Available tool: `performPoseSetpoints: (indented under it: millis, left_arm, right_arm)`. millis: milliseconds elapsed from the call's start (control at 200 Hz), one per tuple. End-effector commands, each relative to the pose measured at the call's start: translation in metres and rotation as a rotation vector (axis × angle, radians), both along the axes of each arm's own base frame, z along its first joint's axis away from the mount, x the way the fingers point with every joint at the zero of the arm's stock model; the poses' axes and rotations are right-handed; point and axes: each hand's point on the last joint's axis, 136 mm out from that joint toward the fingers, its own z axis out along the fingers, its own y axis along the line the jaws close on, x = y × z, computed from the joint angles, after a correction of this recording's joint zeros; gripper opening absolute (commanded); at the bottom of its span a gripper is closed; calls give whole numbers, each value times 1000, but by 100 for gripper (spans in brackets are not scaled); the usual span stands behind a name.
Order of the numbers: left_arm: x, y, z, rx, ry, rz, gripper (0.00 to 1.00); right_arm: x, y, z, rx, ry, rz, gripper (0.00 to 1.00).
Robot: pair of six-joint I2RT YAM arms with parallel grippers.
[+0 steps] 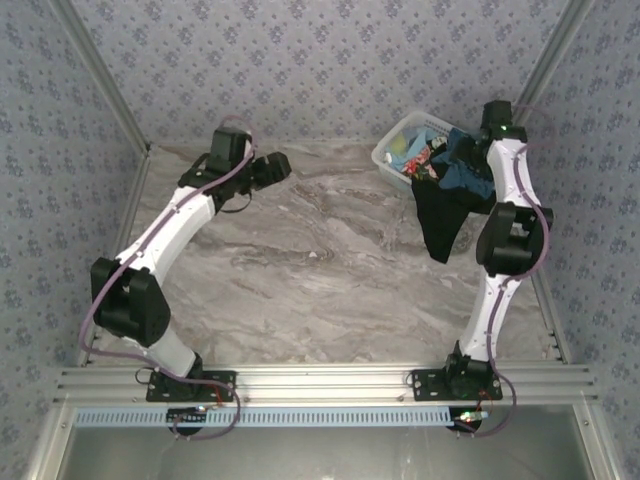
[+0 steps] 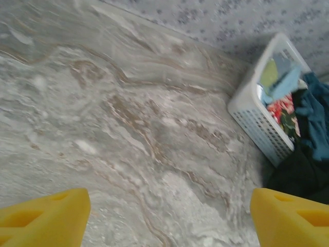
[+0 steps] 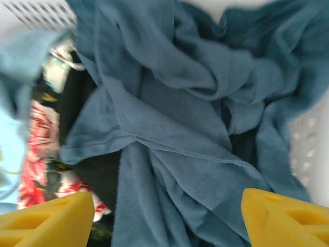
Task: Fold and stack the t-shirts
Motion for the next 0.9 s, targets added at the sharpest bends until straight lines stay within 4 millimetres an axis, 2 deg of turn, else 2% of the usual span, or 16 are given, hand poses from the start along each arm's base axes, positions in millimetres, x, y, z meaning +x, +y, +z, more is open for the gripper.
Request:
performPoseSetpoints:
  millis: [0,130,265,385,515,580,690,824,894]
  left_arm:
    - [-14,-10,18,-38,-10,-49,79]
    - [-23,-12,21,-60,-13,-59,76]
    - [-32,-10,28,-61,-22,-61,73]
    - [-39,-2,29,-28,-17,-56,72]
    - [-46,3,29,-4,-12,-56,70]
    - [-47,5,31,2,-15,-55,69]
    - [-49,8,31,14,-15,-50,68]
    - [-48,10,27,22,-8,-38,67]
    - [-46,13,24,32,-2,-23,67]
  right_arm:
    - [3,0,3,9,13,50,76]
    - [13,-7,-18,17,26,31,72]
    - [25,-10,-29,19,2,14,59]
    - [33,-10,-32,24,-23,3,38]
    - [39,-6,-19,21,-77,5,11]
    - [40,-3,-2,11,-117,8,0]
    - [38,-7,52,-48,-249,-16,0]
    - [24,-7,142,-113,-445,-38,0]
    - [14,4,186,-125,-548,-12,0]
